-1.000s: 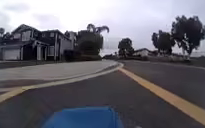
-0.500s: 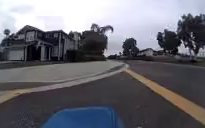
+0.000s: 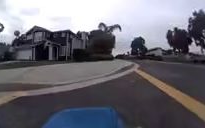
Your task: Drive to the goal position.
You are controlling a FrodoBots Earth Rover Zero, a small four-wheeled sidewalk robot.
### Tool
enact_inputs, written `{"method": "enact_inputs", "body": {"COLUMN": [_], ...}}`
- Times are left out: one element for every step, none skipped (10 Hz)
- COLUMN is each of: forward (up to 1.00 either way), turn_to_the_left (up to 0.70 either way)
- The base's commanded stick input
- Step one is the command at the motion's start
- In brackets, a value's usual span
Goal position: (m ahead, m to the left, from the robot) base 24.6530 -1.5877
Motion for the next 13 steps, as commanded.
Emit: {"method": "enact_inputs", "body": {"forward": [0.7,0.7,0.7,0.7,0.7,0.7,0.7,0.7,0.7,0.7,0.7,0.7,0.7], "turn_to_the_left": [0.0,0.0,0.0,0.0,0.0,0.0,0.0,0.0,0.0,0.0,0.0,0.18,0.27]}}
